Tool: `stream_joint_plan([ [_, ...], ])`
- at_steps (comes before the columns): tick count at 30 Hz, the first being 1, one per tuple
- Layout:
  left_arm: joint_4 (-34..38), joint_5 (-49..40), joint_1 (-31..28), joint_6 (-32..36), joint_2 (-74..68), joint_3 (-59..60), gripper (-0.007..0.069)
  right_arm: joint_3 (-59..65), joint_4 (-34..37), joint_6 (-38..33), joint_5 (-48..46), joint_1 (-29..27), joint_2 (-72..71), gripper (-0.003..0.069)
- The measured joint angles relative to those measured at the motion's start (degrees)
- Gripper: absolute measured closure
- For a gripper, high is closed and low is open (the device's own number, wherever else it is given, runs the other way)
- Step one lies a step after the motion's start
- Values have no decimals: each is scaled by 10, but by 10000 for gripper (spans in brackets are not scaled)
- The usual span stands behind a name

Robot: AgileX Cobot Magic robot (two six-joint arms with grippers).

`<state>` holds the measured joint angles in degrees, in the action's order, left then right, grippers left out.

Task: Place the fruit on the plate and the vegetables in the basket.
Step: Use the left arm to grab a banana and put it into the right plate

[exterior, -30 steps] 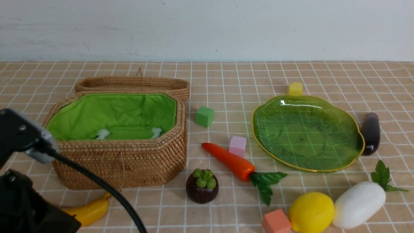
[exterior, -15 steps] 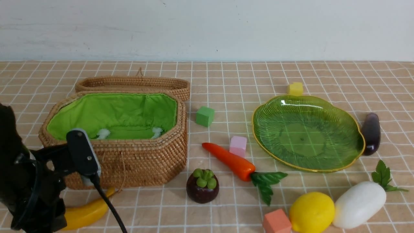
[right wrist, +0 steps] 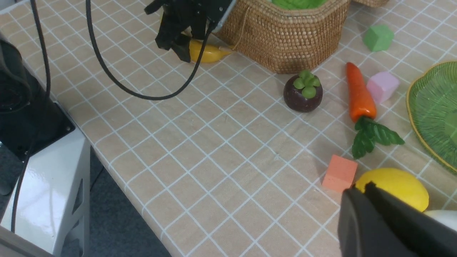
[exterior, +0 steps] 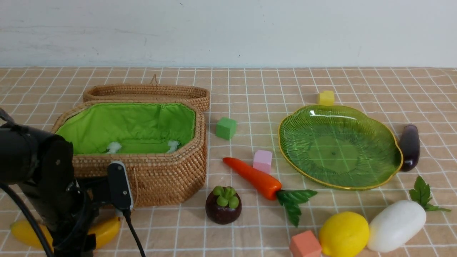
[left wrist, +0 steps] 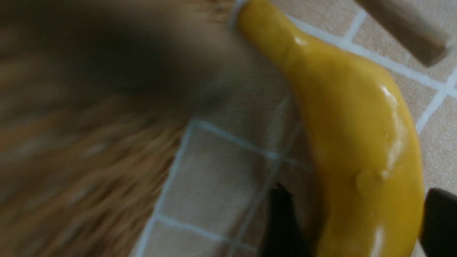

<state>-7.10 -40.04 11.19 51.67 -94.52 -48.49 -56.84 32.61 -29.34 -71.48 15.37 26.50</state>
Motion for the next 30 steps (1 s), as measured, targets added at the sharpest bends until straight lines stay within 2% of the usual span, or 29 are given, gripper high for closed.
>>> stream_joint_plan([
  [1, -1, 1, 0, 4, -5, -3, 280, 0, 0, 0, 0, 0, 0, 619],
  [2, -5, 1, 0, 5, -5, -4, 323, 0, 0, 0, 0, 0, 0, 617],
  [7, -11, -30, 0, 5, 12, -5, 312, 0, 0, 7, 1, 0, 0, 611],
  [11, 24, -86, 0, 5, 72, -4, 312, 0, 0, 10, 2, 0, 0, 610],
  [13, 94, -115, 5, 11, 151, -3, 312, 0, 2, 11, 11, 0, 0, 607],
  [16, 144, -113, 29, 25, 226, -5, 312, 0, 6, 11, 26, 0, 0, 604],
  [17, 190, -103, 70, 32, 268, -15, 312, 0, 10, 14, 41, 0, 0, 603],
  [18, 194, -100, 76, 32, 272, -17, 312, 0, 10, 16, 44, 0, 0, 602],
  [20, 232, -62, 160, 32, 290, -53, 312, 0, 7, 33, 88, 0, 0, 601],
  [21, 243, -28, 202, 25, 274, -75, 312, 0, -1, 45, 109, 0, 0, 599],
  [23, 246, -6, 228, 21, 258, -97, 312, 0, -16, 59, 130, 0, 0, 599],
  [24, 252, 41, 275, 10, 210, -137, 312, 0, -38, 90, 163, 0, 0, 599],
  [26, 254, 62, 296, 3, 163, -173, 312, 0, -63, 120, 187, 0, 0, 599],
  [30, 262, 85, 317, -3, -38, -342, 312, 0, -157, 253, 202, 0, 0, 593],
])
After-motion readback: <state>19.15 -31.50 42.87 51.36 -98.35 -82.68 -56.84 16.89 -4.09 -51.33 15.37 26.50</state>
